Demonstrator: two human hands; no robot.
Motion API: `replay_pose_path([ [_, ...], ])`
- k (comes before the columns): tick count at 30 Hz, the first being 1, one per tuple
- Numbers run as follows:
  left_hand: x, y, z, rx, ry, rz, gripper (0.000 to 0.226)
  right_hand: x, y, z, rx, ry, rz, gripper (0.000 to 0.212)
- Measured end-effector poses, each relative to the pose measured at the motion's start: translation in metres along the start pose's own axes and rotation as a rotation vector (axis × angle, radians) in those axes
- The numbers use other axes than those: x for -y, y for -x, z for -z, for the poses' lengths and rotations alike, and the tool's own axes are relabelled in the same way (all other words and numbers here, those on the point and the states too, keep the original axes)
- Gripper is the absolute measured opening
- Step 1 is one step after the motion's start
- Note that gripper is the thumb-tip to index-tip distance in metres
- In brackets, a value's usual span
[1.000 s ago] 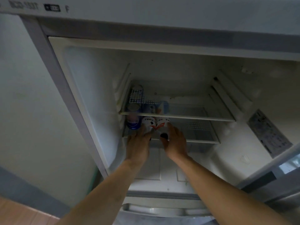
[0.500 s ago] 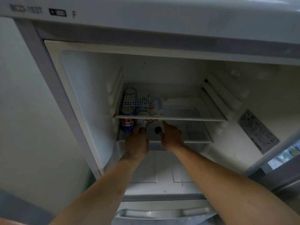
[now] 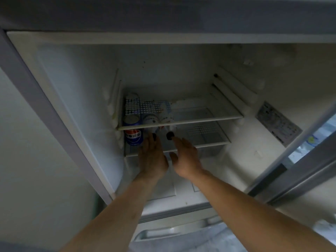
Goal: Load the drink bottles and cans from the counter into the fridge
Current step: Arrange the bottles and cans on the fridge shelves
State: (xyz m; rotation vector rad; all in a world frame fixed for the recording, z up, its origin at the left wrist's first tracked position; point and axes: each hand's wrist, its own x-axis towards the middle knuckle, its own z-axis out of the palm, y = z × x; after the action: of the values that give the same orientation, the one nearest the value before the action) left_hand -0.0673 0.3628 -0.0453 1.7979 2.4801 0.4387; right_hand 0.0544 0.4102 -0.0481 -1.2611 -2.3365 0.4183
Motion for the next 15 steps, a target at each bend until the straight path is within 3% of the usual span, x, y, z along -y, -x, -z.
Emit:
replay_pose_path([
  [4,0.0,0.043,-0.021,-0.068,0.186,-0.084,0.069,-0.012,0.061,0.006,-0.129,-0.065,0.028,0.044],
  [10,-0.027,0.107,-0.056,-0.131,0.343,-0.314,0.06,-0.057,0.163,0.015,-0.142,-0.165,-0.188,0.042],
  [15,-0.086,0.159,-0.086,0.05,0.396,-0.387,0.058,-0.119,0.279,0.032,-0.115,-0.181,-0.525,0.04],
])
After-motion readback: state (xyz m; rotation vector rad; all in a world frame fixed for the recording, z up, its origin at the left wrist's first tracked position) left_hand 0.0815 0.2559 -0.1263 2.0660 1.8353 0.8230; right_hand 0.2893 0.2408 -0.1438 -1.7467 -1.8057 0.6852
